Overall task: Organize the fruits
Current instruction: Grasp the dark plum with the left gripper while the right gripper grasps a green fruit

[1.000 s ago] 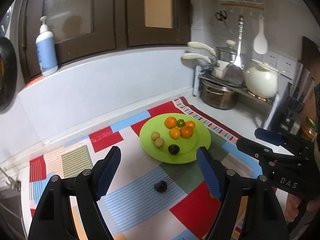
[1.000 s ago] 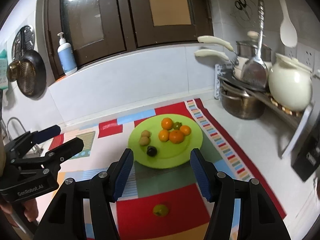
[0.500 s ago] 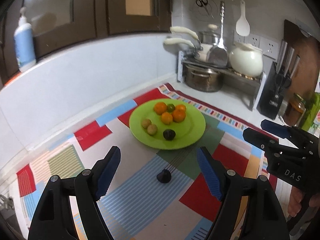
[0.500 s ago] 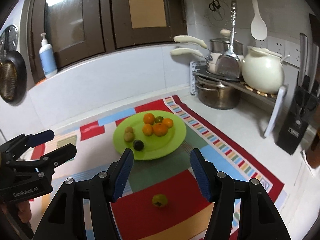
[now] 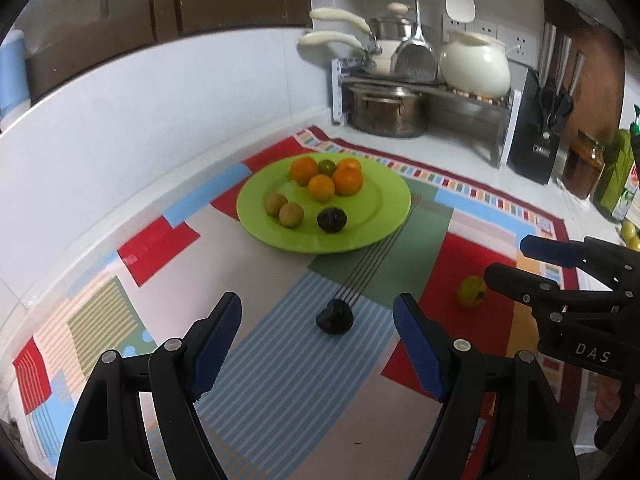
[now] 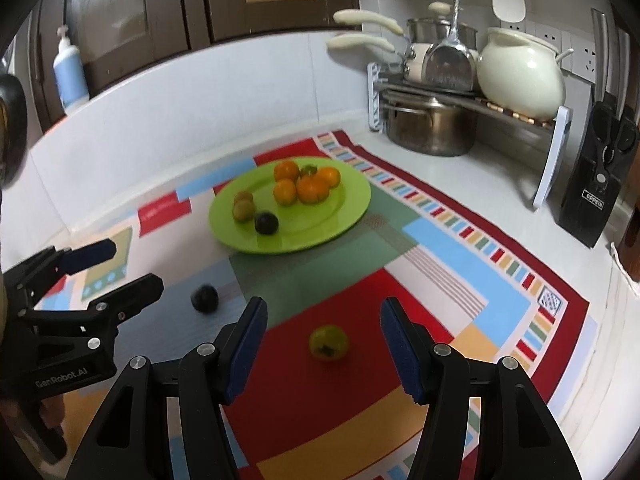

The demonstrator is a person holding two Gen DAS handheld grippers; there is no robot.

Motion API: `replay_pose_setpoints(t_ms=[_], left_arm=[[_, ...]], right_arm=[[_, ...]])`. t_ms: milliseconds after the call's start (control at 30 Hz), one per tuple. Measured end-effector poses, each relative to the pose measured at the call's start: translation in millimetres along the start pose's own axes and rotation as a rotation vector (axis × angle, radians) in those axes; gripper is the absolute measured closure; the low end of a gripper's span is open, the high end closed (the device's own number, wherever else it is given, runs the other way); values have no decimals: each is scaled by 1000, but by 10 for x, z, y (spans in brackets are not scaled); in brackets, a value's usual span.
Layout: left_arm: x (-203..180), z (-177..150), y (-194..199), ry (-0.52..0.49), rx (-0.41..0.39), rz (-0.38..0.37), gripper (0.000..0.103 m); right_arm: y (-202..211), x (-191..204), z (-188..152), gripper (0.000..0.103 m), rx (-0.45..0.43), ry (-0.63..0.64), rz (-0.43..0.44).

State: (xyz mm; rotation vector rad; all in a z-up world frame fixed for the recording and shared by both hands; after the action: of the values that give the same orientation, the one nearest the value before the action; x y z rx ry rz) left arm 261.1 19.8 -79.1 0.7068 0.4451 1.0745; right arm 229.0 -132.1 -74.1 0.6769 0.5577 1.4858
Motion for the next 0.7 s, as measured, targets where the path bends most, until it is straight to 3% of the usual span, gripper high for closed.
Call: replay_pose_setpoints(t_ms=[300,700], left_arm=[[18,-154,-326,30,83,-54,30],[1,-168,-618,61,145,-79,57]], right_arm=[[-269,-31,-154,44,77,-15,1],[-461,-39,-234,58,134,-28,23]])
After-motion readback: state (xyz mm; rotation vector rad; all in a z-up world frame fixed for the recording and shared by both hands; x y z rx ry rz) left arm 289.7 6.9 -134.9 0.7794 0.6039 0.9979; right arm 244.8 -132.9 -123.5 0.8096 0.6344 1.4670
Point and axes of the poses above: each gripper's, at about its wrist camera, not at the fingertips, and y roughly against the way its jaws point, x to its left, z to its top, the point moved 3 cm from there along -y, roughly the way its jaws point, and after that the axes turned 3 degrees about -z, right-handed, at the moved point
